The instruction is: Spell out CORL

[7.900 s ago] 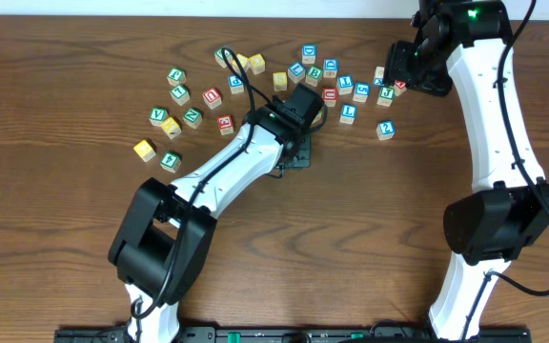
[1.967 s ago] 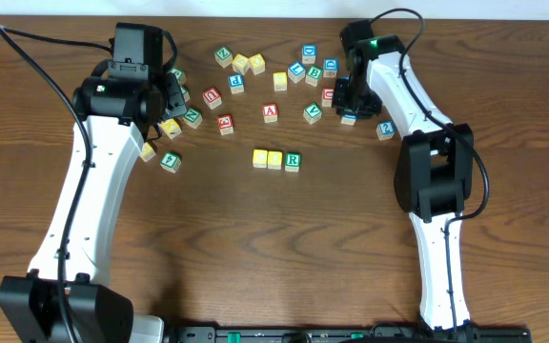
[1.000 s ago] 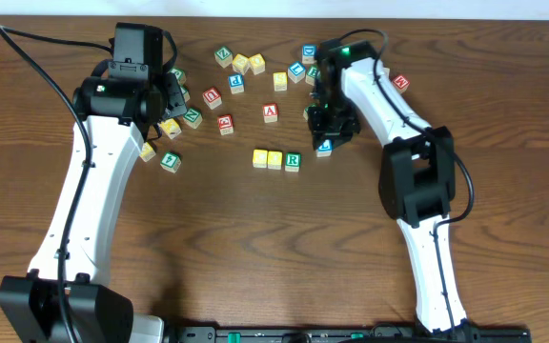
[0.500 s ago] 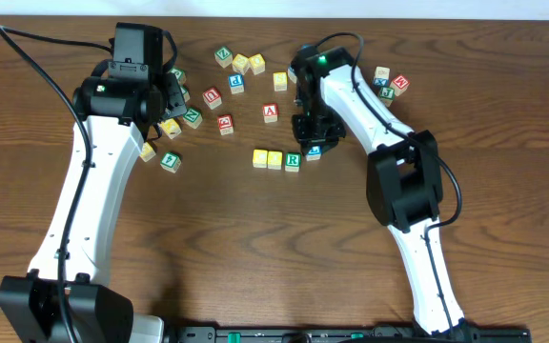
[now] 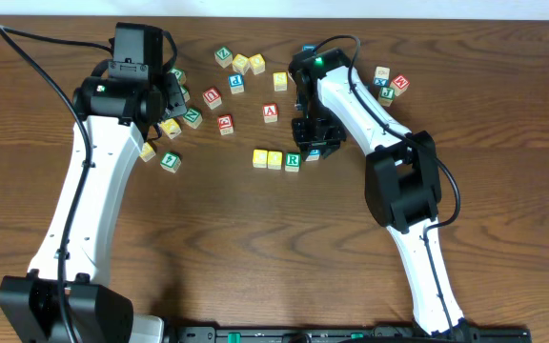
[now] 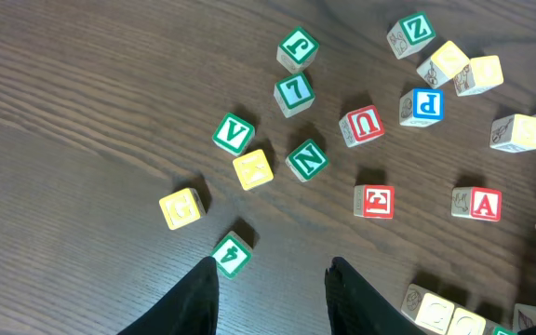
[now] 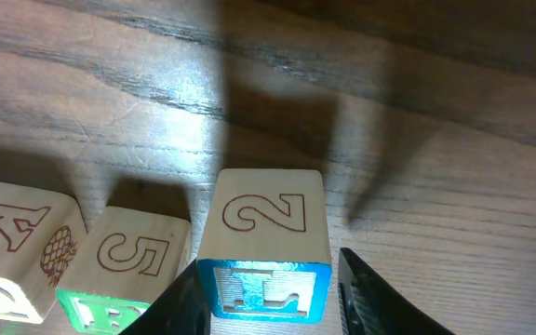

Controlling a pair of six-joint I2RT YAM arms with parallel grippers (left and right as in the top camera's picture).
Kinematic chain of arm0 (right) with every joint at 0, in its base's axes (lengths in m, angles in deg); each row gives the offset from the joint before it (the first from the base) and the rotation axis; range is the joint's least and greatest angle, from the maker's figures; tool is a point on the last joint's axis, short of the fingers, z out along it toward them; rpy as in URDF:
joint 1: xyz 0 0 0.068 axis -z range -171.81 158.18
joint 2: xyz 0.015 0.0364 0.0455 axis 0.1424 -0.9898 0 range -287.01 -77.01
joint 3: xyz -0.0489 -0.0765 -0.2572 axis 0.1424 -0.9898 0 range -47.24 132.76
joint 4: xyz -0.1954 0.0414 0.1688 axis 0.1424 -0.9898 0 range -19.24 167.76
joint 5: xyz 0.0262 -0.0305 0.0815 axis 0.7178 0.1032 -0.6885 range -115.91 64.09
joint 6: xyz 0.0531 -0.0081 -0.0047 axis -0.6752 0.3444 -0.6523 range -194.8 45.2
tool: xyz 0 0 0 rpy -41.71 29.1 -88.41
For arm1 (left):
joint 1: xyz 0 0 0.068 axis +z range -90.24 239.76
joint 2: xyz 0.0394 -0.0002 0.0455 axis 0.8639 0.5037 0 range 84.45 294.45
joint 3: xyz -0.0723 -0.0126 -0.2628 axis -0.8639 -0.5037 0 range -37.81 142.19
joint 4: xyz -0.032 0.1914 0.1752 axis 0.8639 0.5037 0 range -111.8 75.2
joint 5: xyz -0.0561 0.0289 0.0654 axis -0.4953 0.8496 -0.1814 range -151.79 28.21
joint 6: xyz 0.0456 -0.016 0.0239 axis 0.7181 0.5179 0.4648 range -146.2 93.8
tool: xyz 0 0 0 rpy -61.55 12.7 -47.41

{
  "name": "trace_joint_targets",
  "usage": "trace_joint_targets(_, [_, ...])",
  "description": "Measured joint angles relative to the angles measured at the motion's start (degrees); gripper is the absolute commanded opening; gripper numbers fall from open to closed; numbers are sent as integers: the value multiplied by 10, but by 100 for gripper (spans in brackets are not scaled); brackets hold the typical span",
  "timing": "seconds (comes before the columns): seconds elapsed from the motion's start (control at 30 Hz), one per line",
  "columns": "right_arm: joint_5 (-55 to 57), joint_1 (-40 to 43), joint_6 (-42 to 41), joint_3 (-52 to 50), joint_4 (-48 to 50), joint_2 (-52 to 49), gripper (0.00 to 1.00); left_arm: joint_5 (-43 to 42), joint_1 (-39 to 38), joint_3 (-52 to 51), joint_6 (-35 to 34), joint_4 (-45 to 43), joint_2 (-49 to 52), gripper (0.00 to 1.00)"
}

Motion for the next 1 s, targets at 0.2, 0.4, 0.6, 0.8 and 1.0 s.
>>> trace_joint_targets(0.2, [0, 0, -2, 0, 6, 0, 44, 0, 0, 0, 0, 0, 0, 37])
trace_joint_targets(0.4, [1, 2, -3, 36, -17, -1, 47, 0, 0, 0, 0, 0, 0, 37])
trace_joint_targets(0.6, [2, 5, -3, 121, -55, -1, 48, 0, 0, 0, 0, 0, 0, 37])
trace_joint_targets(0.8, [3, 6, -1, 191, -106, -1, 40, 0, 0, 0, 0, 0, 0, 37])
trace_joint_targets(1.0, [-2, 3, 12, 216, -138, -1, 23, 0, 0, 0, 0, 0, 0, 37])
